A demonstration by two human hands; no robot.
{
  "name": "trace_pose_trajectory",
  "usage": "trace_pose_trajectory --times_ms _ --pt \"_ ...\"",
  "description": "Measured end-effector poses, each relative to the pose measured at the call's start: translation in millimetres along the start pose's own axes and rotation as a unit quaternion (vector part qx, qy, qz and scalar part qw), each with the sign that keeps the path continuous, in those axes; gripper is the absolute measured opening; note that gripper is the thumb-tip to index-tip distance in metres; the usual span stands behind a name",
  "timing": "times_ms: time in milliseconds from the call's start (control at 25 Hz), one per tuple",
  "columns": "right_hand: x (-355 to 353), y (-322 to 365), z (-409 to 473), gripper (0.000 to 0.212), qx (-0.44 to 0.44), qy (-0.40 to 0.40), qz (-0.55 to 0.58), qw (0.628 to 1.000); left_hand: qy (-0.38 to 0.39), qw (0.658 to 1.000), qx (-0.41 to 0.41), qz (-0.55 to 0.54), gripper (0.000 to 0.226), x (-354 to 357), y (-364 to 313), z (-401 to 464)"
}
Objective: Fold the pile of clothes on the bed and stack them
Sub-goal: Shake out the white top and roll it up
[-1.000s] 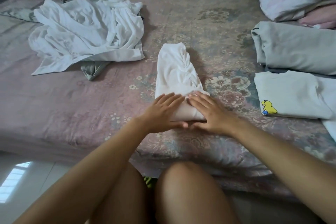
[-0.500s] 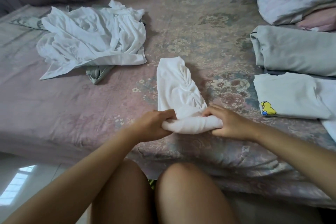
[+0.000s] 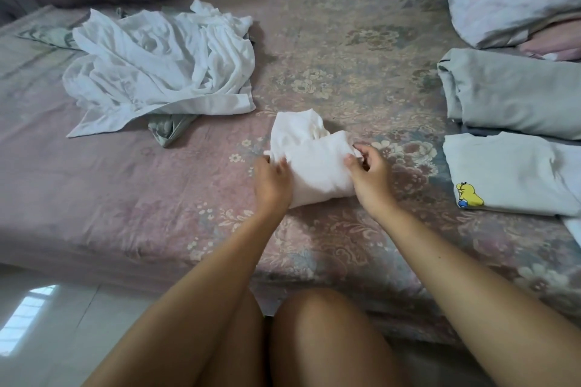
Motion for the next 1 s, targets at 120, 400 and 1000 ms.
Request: trace_pose_trajectory --times_ms 120,400,1000 --pt "-0.9 -3.8 0.5 0.018 -0.013 -0.035 -0.070 0.997 -0.003 0.995 0.052 0.087 0.014 -0.4 -2.2 -1.0" --pt "-3.2 23.0 -14.0 0.037 -0.198 -0.027 -0.294 0.935 0.134 0.987 0.038 0.086 0.048 9.6 14.7 10.0" --pt "-19.6 52.5 -8.8 0.035 -0.163 0.203 -0.167 0.951 0.265 0.936 0.206 0.104 0.035 -5.1 -36.6 -8.4"
Point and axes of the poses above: each hand's wrist, its own z-axis towards the middle knuckle, its own x-axis out of the palm, y = z × x, the point moved 9 cm from there along z, towards the middle knuckle, and after that the axes turned 8 degrees about -z, right-handed, at the moved point
